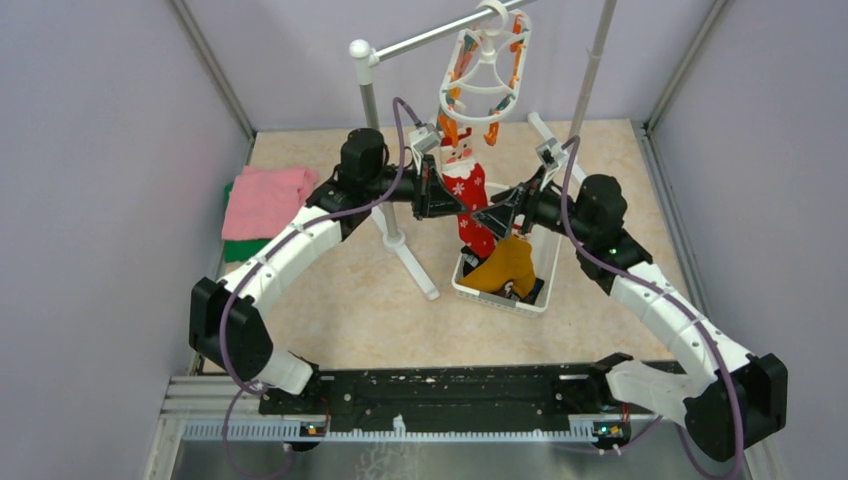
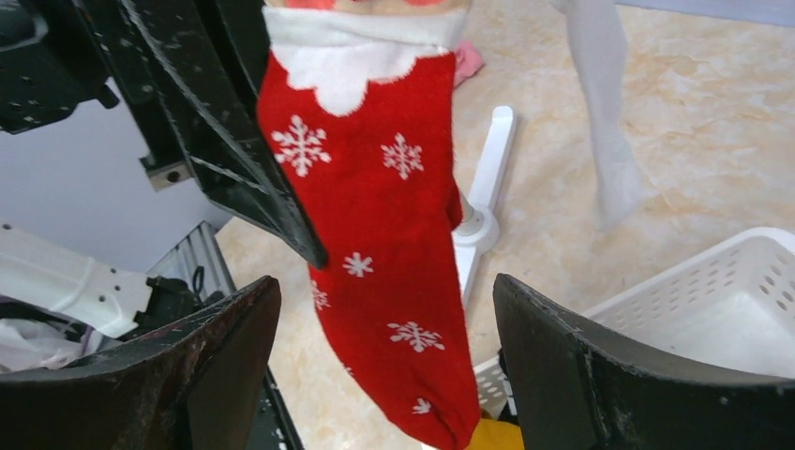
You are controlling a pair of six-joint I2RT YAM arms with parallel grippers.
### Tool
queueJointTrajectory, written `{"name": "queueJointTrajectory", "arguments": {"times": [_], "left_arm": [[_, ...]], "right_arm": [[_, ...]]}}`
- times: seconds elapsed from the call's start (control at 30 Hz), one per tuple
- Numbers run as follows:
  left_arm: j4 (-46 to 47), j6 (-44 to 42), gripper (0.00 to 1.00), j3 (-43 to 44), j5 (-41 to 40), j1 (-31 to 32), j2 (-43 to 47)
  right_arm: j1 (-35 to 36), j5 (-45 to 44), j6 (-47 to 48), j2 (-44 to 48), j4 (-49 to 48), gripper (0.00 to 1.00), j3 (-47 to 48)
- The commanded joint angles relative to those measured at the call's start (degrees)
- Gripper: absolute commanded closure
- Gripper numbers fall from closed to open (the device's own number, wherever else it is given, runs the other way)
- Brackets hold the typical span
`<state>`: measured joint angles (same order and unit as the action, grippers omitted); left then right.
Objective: Remove the socks clipped to the hanger
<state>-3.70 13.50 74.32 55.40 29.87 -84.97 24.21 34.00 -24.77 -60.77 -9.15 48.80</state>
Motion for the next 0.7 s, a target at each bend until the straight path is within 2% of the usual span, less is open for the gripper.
{"name": "queueJointTrajectory", "arguments": {"times": [0.0, 0.13, 0.3, 0.4, 0.53, 0.67], "left_arm": [[7.05, 4.37, 0.98, -0.15, 2.92, 0.01, 1.46], [6.98, 4.20, 0.97, 0.56, 3.46, 0.16, 0.79], [6.09, 3.26, 0.98, -2.21, 1.48, 0.70, 1.21], [7.01, 4.26, 0.98, -2.91, 1.71, 0.77, 1.65], [7.13, 4.97, 0.98, -2.09, 2.14, 0.73, 2.01], [7.77, 6.08, 0.98, -1.27, 3.15, 0.74, 1.92]], "right_arm": [[0.05, -3.50, 5.56, 2.68, 2.44, 0.16, 1.93], [-0.35, -6.14, 7.97, 4.35, 3.74, 0.11, 2.52], [-0.99, -5.36, 2.88, 1.52, 1.30, 0.12, 9.56], [-0.96, -5.84, 2.29, -1.39, 3.51, 0.14, 11.92], [-0.69, 0.47, 0.03, -0.05, -2.54, 0.14, 6.15], [-0.06, 2.22, 0.91, 2.90, -3.66, 0.11, -0.30]]}}
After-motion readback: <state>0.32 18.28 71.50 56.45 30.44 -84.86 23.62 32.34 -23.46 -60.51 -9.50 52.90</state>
